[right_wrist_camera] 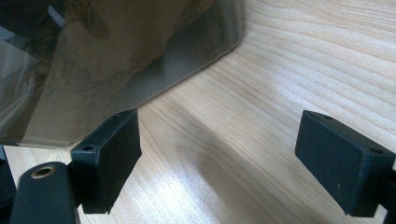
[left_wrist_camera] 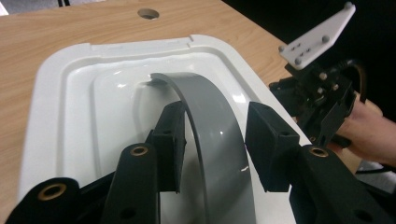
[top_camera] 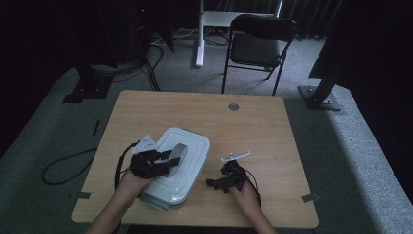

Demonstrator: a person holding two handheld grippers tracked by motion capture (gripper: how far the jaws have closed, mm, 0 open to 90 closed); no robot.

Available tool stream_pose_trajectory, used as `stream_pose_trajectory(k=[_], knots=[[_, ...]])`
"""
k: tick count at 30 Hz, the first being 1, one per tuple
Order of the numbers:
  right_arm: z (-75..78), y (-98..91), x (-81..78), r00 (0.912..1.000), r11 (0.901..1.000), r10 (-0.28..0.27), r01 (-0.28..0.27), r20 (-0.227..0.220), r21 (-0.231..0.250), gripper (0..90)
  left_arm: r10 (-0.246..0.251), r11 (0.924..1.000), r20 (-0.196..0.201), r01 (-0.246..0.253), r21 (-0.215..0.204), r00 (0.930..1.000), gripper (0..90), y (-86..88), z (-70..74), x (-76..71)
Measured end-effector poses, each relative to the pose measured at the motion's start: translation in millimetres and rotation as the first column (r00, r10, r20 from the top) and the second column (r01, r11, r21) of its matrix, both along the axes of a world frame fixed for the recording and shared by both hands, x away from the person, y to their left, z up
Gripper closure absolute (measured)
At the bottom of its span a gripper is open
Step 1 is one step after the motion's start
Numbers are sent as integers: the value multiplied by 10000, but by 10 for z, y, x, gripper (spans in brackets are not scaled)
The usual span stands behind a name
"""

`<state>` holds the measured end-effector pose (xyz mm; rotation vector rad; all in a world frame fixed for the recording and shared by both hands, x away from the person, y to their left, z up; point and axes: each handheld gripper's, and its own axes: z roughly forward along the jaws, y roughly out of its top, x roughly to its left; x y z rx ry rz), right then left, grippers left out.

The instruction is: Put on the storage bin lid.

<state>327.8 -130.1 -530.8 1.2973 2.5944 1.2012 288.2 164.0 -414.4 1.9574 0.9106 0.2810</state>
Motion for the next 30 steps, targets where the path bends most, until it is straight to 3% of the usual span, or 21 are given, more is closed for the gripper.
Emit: stream_pose_trajectory(k=[13,16,18,25,26,30], knots=[[-3,3,1,10000,10000,7,-7,-22,17,135,-245,9963,35,242,825,9997,590,-67,-114,-40],[-6,4,-2,10000,10000,22,-22,-21,16,135,-250,9901,235,215,1387,9994,542,-131,-142,-45],[-6,4,-2,10000,10000,18,-18,-10,15,135,-318,9879,264,274,1524,9991,542,-154,-148,-49],[-6,11,-13,10000,10000,57,-57,0,-20,136,-119,9833,493,28,1817,9987,532,-194,-149,-53],[-3,12,-16,10000,10000,58,-58,3,-14,136,-83,9851,263,36,1722,9996,532,-178,-141,-32],[1,6,-10,10000,10000,35,-35,-14,28,135,-83,9825,281,29,1863,9996,435,-188,-127,-32]])
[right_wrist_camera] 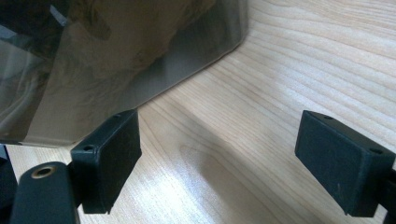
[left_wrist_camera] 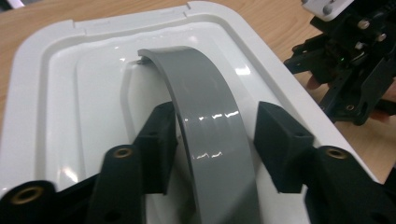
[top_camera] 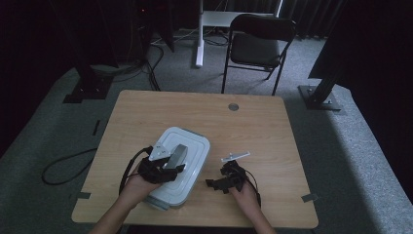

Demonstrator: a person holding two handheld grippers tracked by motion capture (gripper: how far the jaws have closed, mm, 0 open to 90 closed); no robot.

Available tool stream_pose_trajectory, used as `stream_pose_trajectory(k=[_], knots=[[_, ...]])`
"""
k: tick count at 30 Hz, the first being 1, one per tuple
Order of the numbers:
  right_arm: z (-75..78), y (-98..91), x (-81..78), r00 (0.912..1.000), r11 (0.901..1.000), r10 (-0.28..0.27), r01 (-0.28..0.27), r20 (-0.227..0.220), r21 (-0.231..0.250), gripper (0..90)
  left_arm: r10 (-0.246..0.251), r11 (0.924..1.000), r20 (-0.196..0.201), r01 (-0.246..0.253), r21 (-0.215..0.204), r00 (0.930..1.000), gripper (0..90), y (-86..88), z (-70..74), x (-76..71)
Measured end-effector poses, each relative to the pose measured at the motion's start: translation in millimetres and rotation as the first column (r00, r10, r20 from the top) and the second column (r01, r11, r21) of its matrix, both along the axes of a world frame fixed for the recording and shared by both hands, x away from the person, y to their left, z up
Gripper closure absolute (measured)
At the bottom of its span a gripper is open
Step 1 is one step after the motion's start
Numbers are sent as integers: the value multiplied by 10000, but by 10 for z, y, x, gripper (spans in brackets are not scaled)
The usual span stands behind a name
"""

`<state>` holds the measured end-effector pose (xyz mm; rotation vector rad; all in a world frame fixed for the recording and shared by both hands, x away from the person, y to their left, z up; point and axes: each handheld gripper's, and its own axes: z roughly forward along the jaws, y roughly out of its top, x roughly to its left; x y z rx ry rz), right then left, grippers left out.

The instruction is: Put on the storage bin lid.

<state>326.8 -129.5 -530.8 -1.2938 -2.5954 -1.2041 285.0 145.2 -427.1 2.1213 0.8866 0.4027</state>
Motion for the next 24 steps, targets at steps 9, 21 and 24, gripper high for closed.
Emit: stream_pose_trajectory(k=[9,21,24], knots=[[30,-61,12,9997,9998,-206,206,91,70,135,184,9986,-29,-186,-501,9998,198,92,101,-7],[69,-175,-3,9982,9987,-500,497,318,116,135,411,9958,-28,-412,-820,9992,106,345,148,-13],[76,-202,-7,9974,9981,-601,597,398,118,135,500,9923,-88,-506,-1128,9987,71,430,164,-13]])
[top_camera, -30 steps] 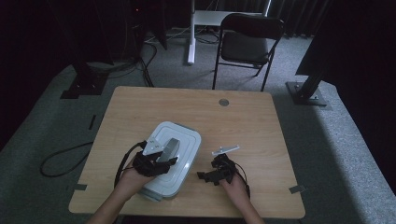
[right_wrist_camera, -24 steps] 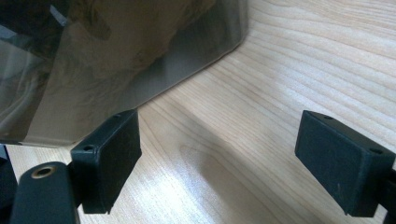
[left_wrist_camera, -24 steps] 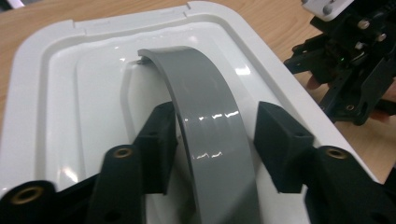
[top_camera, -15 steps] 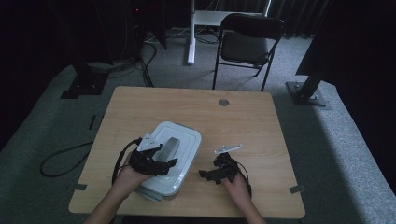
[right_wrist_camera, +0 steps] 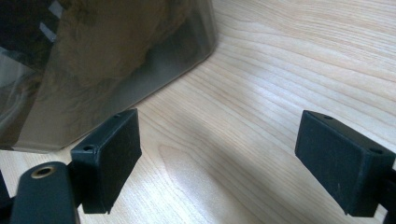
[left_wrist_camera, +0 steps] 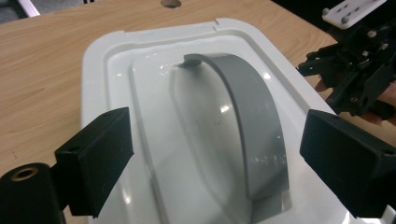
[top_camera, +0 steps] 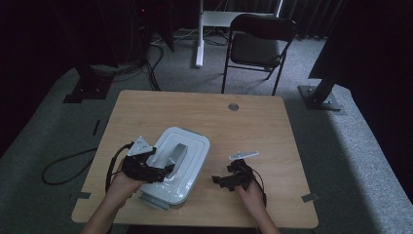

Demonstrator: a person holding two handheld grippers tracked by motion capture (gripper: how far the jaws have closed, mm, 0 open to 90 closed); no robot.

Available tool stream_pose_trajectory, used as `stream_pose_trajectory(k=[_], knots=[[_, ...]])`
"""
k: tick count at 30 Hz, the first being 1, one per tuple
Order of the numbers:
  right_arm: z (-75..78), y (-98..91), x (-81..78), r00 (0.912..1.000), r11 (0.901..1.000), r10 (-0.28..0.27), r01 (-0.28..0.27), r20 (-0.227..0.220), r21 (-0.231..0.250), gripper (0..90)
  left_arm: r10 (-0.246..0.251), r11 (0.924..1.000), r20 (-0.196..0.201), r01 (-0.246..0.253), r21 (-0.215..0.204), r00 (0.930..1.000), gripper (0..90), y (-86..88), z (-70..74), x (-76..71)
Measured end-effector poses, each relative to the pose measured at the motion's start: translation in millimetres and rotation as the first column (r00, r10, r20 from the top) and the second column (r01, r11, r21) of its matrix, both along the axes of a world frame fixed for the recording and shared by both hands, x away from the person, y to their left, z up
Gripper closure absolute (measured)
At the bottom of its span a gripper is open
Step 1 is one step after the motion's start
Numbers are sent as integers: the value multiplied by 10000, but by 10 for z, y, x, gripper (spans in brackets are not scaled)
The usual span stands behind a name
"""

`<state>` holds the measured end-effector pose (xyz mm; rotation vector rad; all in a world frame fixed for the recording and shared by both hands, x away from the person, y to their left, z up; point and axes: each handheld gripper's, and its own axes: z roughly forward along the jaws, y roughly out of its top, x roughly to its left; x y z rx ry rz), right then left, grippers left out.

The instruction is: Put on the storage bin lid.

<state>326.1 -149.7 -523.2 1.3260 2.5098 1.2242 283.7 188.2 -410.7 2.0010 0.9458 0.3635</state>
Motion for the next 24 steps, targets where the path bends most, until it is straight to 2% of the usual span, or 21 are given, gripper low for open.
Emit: stream_pose_trajectory(k=[2,5,7,10,13,17,19,21,23,24], knots=[[-2,-15,0,10000,10000,-44,44,16,21,135,17,10000,8,-17,-74,10000,31,55,4,6],[-2,-29,0,10000,10000,-80,80,2,-14,135,254,9994,290,-246,-262,9993,30,143,-11,9],[2,-40,-2,10000,10000,-87,87,18,-1,135,432,9989,474,-422,-225,9979,31,199,-26,14],[6,-51,-4,9999,9999,-124,124,33,-14,135,708,9957,661,-666,-644,9953,40,298,-47,26],[3,-64,-2,9999,9999,-141,141,-10,6,135,1121,9910,764,-1058,-823,9908,40,398,-56,42],[-6,-74,-4,9998,9998,-184,184,-6,-13,135,1597,9854,865,-1536,-736,9834,41,518,-78,64],[-8,-74,-4,9998,9998,-184,184,-18,-21,135,1692,9840,803,-1637,-705,9823,41,544,-91,73],[-6,-70,-4,9999,9999,-155,155,-38,-42,135,2022,9787,863,-1982,-537,9755,41,606,-129,75],[-3,-65,-2,9999,9999,-142,142,-23,-53,135,2110,9762,742,-2061,-679,9747,41,651,-159,84],[-2,-64,-1,9999,9999,-135,135,-37,-39,135,2211,9746,757,-2175,-532,9723,41,669,-176,90]])
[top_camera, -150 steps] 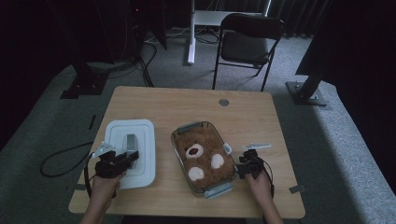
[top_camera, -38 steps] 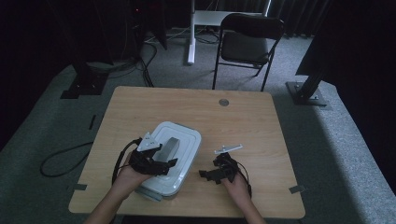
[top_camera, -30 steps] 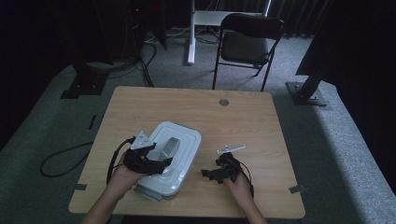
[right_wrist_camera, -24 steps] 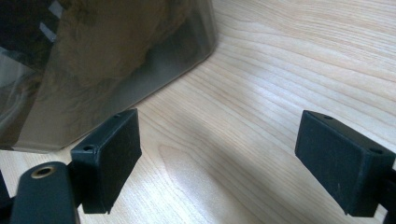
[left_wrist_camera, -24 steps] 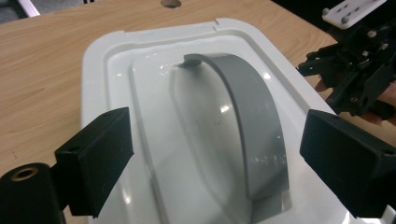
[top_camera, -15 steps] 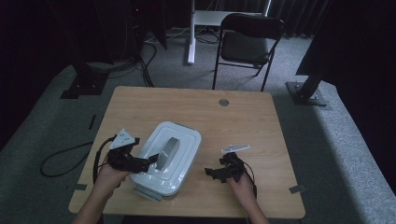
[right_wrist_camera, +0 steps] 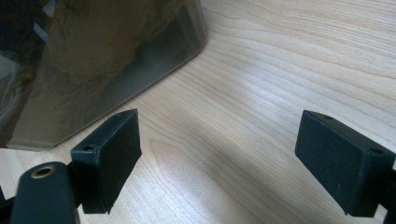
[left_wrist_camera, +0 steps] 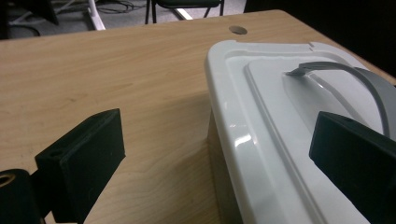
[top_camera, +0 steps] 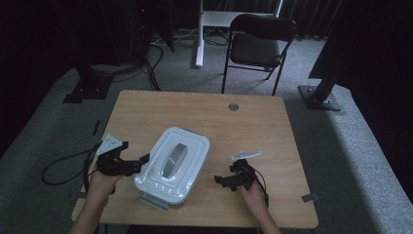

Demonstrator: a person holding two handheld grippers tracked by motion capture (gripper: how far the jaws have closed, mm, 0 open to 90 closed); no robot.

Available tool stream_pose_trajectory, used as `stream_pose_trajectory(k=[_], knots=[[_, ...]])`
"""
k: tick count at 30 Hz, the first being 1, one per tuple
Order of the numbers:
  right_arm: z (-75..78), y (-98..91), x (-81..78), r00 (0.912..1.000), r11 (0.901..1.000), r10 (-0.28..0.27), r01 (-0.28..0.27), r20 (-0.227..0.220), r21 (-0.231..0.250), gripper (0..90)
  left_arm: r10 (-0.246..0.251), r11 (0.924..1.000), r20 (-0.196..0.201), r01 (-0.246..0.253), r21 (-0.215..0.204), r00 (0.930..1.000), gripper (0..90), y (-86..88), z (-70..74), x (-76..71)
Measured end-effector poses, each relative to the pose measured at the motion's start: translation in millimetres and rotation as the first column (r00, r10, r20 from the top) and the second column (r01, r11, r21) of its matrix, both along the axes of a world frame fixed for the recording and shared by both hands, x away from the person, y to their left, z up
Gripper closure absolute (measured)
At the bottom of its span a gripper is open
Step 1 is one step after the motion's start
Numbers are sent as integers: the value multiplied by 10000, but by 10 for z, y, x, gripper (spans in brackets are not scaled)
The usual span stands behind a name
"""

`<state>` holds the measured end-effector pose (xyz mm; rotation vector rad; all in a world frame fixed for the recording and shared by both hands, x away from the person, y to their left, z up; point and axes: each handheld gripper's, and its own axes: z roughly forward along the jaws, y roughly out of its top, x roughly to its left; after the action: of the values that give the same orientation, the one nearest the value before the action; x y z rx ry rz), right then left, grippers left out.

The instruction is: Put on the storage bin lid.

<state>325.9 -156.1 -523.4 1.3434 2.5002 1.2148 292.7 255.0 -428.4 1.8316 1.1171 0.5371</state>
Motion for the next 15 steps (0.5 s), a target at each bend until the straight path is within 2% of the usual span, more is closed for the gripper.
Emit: stream_pose_trajectory(k=[3,5,9,13,14,15], knots=[[3,5,-4,10000,10000,29,-29,39,2,135,244,9997,-96,-244,-8,9997,41,68,-71,34],[6,6,-8,10000,10000,32,-32,49,-12,135,460,9988,-70,-459,140,9989,41,101,-134,58],[10,2,-9,10000,10000,15,-16,58,11,135,711,9974,-374,-716,-110,9968,41,180,-276,111],[15,0,-13,10000,10000,7,-7,77,1,135,924,9955,-623,-934,-132,9938,40,246,-376,143],[17,7,-15,10000,10000,25,-26,72,19,135,1063,9942,-843,-1074,-78,9908,40,291,-462,167],[17,7,-15,10000,10000,25,-26,72,19,135,1063,9942,-843,-1074,-78,9908,40,291,-462,167]])
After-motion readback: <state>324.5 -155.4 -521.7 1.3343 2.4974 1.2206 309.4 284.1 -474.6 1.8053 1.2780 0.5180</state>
